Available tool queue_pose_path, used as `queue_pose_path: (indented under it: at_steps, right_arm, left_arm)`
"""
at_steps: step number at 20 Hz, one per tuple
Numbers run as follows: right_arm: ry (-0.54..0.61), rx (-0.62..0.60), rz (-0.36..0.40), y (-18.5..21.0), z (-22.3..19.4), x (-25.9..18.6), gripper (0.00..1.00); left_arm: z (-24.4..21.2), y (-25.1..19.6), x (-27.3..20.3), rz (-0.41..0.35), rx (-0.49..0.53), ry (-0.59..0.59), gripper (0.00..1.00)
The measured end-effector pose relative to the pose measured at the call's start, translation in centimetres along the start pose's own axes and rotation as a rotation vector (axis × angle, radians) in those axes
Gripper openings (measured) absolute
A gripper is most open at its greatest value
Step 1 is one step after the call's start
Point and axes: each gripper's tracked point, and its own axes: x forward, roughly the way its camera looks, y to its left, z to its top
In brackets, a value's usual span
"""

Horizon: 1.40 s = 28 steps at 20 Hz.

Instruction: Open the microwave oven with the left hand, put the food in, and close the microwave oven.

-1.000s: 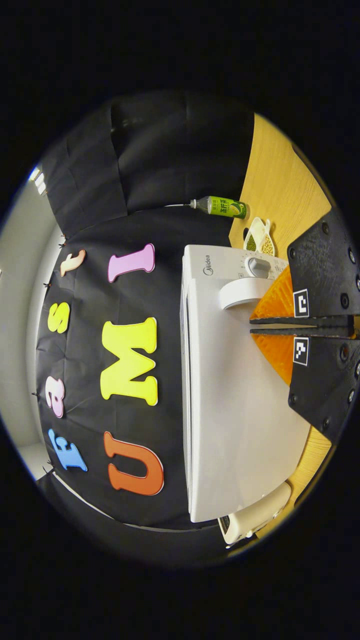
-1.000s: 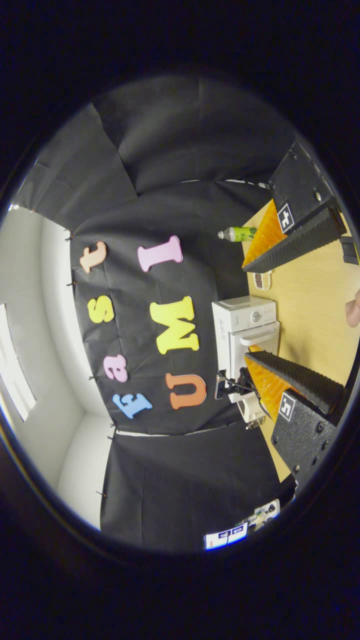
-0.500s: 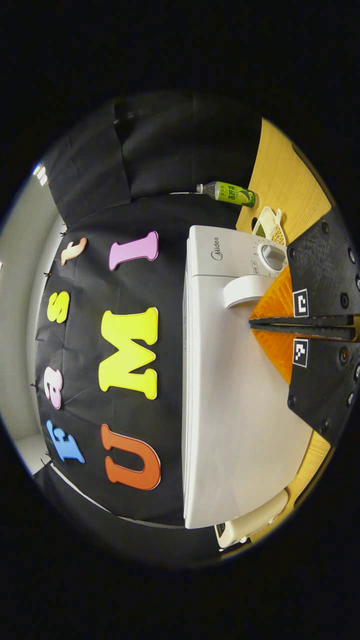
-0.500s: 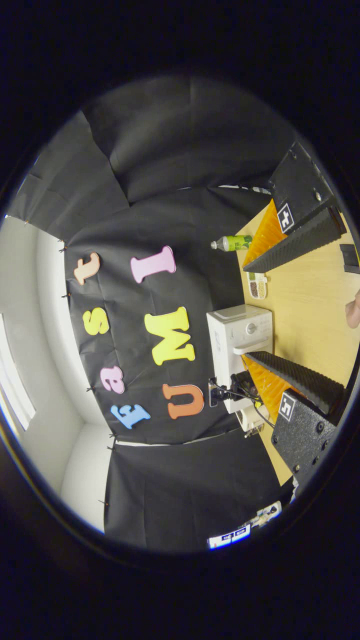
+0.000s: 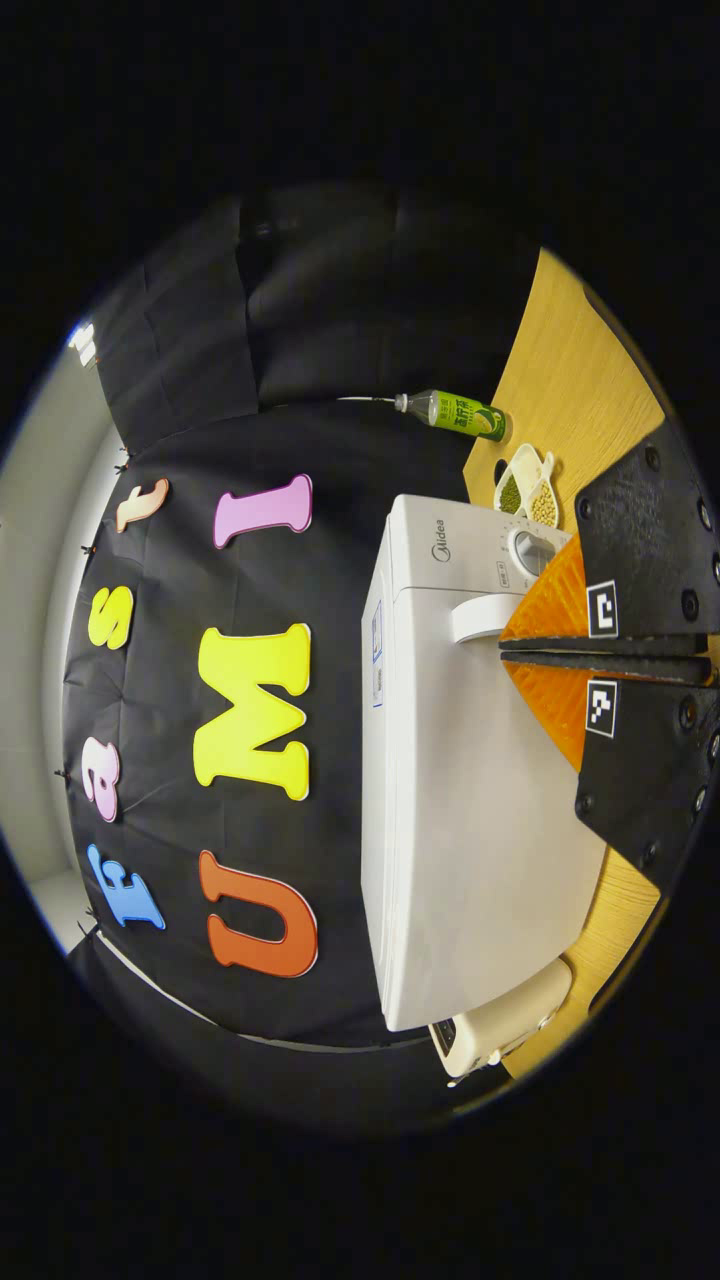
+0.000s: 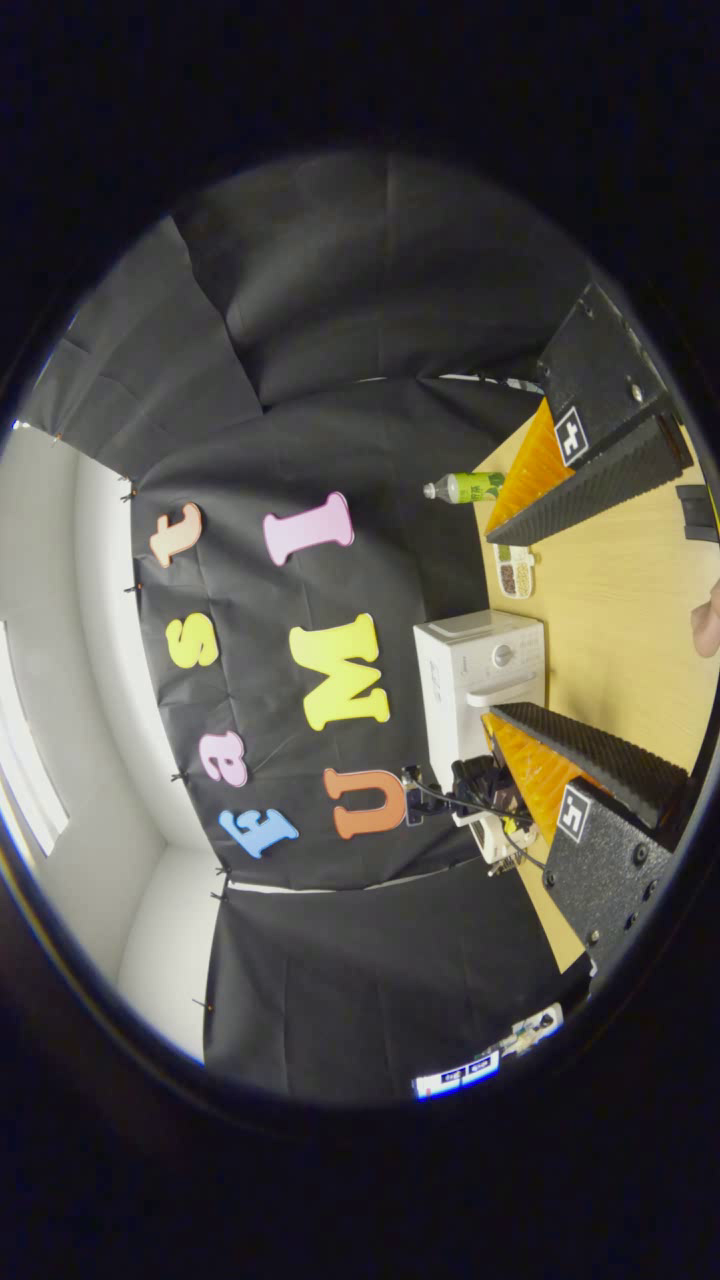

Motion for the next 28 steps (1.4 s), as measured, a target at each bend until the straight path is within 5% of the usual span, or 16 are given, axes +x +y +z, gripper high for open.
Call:
queue_pose_path:
  at_steps: [3,4,6,7,8,11,12,15,16,19,20,22,24,25,26,28]
  right_arm:
    - [0.005,0.014,0.001,0.8,-0.1,0.0,1.0]
    - [0.008,0.016,-0.002,1.0,-0.1,-0.1,1.0]
    - [0.013,0.02,-0.001,1.6,-0.2,-0.3,1.0]
    - [0.012,0.022,0.001,2.0,0.0,-0.5,1.0]
    - [0.01,0.02,0.002,2.3,0.1,-0.6,1.0]
    - [-0.015,0.006,0.0,3.3,1.2,-1.4,0.9]
    - [-0.027,-0.001,-0.003,3.6,1.6,-1.6,1.0]
    - [-0.053,-0.018,0.01,5.1,2.4,-2.0,1.0]
    - [-0.056,-0.02,0.02,5.6,2.4,-2.1,0.9]
    - [-0.065,-0.025,0.034,6.9,2.6,-2.1,0.9]
    - [-0.069,-0.032,0.036,7.3,2.7,-2.0,1.0]
    - [-0.068,-0.063,0.025,7.6,2.7,-2.1,0.9]
    - [-0.079,-0.084,0.001,7.8,3.2,-2.1,1.0]
    - [-0.086,-0.089,-0.01,7.9,3.6,-2.0,1.0]
    - [-0.092,-0.095,-0.018,8.2,4.0,-2.2,1.0]
    - [-0.112,-0.107,-0.02,8.8,5.1,-2.4,1.0]
  left_arm:
    - [0.4,0.3,-4.4,0.036,-0.011,0.06,0.13]
    - [1.1,0.8,-6.0,0.069,0.011,0.058,0.53]
    - [2.0,0.9,-9.2,0.098,0.052,0.055,0.71]
    - [2.7,1.1,-11.0,0.111,0.058,0.05,0.65]
    - [3.5,1.2,-12.9,0.121,0.054,0.039,0.94]
    - [5.8,1.1,-18.8,0.14,0.031,0.003,0.96]
    - [6.4,1.2,-20.7,0.152,0.024,-0.001,0.96]
    - [8.6,1.3,-25.6,0.184,0.023,-0.033,0.96]
    - [9.3,1.3,-27.0,0.196,0.015,-0.043,0.96]
    - [10.7,2.7,-31.2,0.267,-0.027,-0.065,0.96]
    - [11.5,2.7,-32.3,0.274,-0.036,-0.087,0.97]
    - [12.6,2.6,-34.1,0.265,-0.055,-0.115,0.84]
    - [13.4,3.0,-35.5,0.275,-0.044,-0.133,0.94]
    - [13.9,3.4,-36.1,0.289,-0.03,-0.146,0.82]
    - [14.2,3.7,-36.6,0.299,-0.014,-0.151,0.94]
    - [15.0,3.8,-37.8,0.309,0.005,-0.164,0.94]
